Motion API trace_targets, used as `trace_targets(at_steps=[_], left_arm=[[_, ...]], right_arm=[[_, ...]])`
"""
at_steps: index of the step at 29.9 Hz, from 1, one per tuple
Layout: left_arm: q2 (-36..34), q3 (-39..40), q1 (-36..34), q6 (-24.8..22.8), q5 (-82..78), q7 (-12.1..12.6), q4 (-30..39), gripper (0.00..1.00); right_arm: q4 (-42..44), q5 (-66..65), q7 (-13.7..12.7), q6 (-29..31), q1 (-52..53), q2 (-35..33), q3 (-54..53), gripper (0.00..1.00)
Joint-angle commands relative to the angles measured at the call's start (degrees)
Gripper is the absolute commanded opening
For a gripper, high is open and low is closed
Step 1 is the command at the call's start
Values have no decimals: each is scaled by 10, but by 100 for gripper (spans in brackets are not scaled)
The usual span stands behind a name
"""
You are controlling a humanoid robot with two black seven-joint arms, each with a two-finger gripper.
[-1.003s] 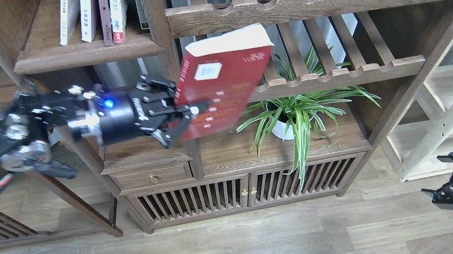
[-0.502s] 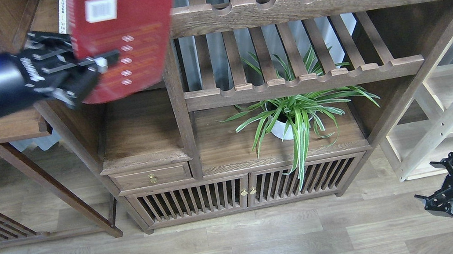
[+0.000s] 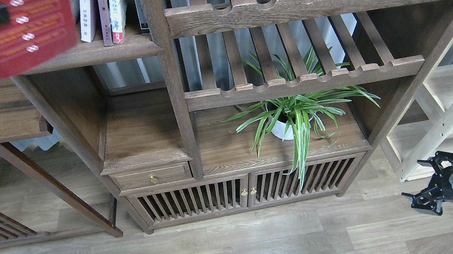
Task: Organize books on shelf
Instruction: 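Insert the red book upright beside the standing books with the left gripper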
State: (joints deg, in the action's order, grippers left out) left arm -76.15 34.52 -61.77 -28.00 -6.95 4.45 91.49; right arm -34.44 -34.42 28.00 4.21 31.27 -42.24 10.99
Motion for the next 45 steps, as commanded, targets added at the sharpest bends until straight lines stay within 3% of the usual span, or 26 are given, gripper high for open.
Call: trace_targets(at_steps=[1,12,20,35,45], left_arm=[[-33,-6,-1,0,43,19,-1,0],[-48,-6,-5,0,49,36,-9,0],[-36,-6,-16,85,46,59,-8,0],[114,-10,-70,201,-57,107,-47,0],[189,-135,-190,267,-90,107,-96,0]], right_arm=[[0,1,0,-1,0,1,0,100],[-5,8,0,-18,-1,16,2,100],[-7,8,0,-19,-1,15,4,100],[-7,8,0,-19,1,8,4,100],[-7,7,0,-16,2,4,4,100]])
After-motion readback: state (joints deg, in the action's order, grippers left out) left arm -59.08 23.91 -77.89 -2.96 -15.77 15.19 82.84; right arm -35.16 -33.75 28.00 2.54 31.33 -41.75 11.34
